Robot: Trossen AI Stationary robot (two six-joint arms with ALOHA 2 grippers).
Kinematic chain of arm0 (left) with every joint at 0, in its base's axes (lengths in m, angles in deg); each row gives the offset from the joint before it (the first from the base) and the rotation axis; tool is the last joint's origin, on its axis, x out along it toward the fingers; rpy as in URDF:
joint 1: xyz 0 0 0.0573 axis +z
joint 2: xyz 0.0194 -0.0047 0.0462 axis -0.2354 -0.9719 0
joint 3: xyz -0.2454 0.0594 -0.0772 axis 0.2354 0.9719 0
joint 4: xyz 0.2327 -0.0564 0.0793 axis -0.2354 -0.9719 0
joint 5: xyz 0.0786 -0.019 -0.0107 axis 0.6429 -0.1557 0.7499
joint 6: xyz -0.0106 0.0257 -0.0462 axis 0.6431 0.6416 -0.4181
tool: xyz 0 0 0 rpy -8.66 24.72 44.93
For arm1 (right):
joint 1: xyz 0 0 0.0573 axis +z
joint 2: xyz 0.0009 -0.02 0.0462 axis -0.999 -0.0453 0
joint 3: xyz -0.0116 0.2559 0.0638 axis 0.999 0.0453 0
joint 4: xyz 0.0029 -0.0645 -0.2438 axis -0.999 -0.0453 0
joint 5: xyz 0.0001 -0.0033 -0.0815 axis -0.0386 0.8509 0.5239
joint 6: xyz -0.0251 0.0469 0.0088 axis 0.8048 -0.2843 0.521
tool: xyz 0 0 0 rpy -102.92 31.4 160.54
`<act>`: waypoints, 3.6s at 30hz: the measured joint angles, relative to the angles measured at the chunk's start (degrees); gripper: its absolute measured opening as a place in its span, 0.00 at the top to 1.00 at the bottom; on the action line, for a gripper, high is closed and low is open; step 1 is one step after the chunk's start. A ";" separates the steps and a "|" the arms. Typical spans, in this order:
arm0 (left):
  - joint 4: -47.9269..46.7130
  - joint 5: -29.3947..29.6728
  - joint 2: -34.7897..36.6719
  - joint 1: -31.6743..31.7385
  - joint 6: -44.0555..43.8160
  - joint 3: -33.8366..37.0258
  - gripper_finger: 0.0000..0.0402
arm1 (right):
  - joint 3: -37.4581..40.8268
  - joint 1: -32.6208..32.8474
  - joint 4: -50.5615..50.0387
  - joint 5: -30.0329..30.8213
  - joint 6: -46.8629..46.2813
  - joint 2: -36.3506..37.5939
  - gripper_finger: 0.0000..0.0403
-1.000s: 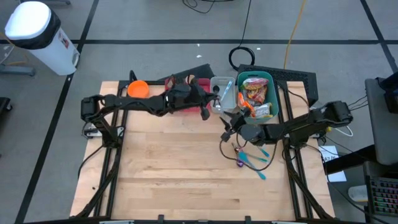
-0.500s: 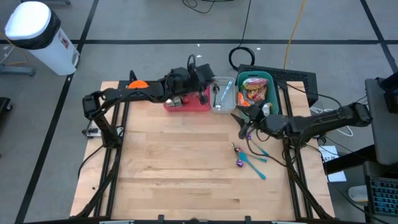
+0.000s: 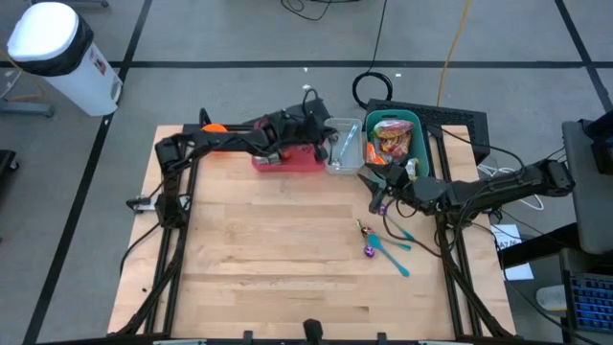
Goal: Pick & Place Food Item
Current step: Put the white and blue spoon into the white bin, then put the top purple spoon into the white bin
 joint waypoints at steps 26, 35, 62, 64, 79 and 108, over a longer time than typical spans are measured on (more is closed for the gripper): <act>-2.22 0.49 -0.25 -4.05 7.18 -0.13 0.84 | 0.18 -0.02 0.62 0.00 1.88 0.00 0.58; -2.09 6.56 -0.25 -5.42 13.04 -0.12 0.73 | 0.18 -0.02 0.61 0.00 1.86 -0.02 0.58; -17.66 15.45 10.27 -12.77 2.61 -0.10 0.36 | 0.18 -0.02 -0.75 -0.02 1.03 -0.05 0.58; -20.47 7.83 12.86 -12.28 -0.23 0.33 0.36 | 0.18 -0.02 -0.76 -0.02 1.03 -0.07 0.58; 6.47 -11.96 23.30 -2.49 -19.20 27.19 0.36 | 0.18 0.13 -1.60 -0.10 -0.11 -0.04 0.58; 3.73 -7.36 59.38 7.44 -23.38 54.00 0.36 | 7.55 0.14 7.18 -7.87 -0.89 -0.08 0.58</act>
